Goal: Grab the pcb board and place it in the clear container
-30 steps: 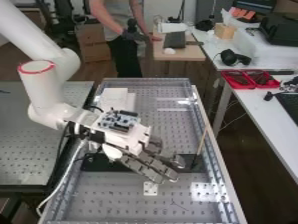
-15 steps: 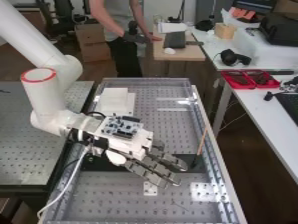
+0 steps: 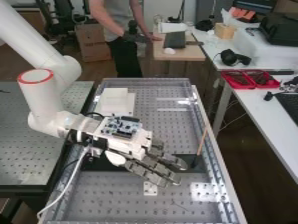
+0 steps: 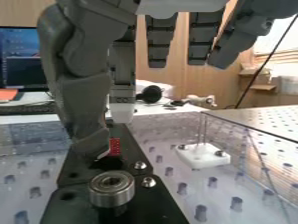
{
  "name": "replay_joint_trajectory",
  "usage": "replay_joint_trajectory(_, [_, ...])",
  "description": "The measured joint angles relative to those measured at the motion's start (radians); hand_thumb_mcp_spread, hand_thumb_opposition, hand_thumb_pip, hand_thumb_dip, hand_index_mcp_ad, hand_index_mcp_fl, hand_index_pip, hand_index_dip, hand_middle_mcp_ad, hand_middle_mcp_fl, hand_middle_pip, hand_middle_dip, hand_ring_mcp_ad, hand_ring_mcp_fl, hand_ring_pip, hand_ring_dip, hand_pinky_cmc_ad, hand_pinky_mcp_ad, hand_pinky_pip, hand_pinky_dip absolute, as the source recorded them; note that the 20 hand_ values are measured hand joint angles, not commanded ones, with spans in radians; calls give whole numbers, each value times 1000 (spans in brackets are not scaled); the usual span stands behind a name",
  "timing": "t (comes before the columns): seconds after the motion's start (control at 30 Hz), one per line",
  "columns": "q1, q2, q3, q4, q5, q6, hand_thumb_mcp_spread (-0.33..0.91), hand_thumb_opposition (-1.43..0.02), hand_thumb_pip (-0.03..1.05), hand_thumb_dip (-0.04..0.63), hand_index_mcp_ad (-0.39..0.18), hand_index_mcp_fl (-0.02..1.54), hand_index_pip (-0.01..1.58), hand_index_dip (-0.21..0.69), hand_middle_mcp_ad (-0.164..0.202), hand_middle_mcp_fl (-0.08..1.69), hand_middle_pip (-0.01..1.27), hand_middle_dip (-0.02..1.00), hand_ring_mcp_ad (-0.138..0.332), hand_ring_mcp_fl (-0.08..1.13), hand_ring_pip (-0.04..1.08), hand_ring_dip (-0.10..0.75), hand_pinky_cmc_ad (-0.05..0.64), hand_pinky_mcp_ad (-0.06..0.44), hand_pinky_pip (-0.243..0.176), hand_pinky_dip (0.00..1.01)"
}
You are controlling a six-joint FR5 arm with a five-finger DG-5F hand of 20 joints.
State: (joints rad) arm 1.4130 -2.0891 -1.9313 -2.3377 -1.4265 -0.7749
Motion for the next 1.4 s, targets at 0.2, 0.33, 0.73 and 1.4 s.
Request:
replay_joint_trajectory(0.2, [-3,1,8,-6,-14,-7,646,-850,393,220,-136,152,1536,188,24,21,148,157,169,47,103,75,349,145,-45,195])
replay_joint_trajectory(0.33, [-4,1,12,-13,-22,-8,646,-850,393,220,-138,154,1536,188,28,21,148,157,169,47,103,75,349,141,-45,195])
replay_joint_trajectory(0.73, [-11,-2,23,-38,-44,-7,649,-864,398,253,-161,190,1508,188,16,37,145,157,164,47,106,75,346,141,-45,195])
replay_joint_trajectory(1.4, [-20,-15,32,-41,-66,-6,646,-866,456,253,-161,209,1508,188,16,37,145,157,164,47,99,82,361,145,-42,195])
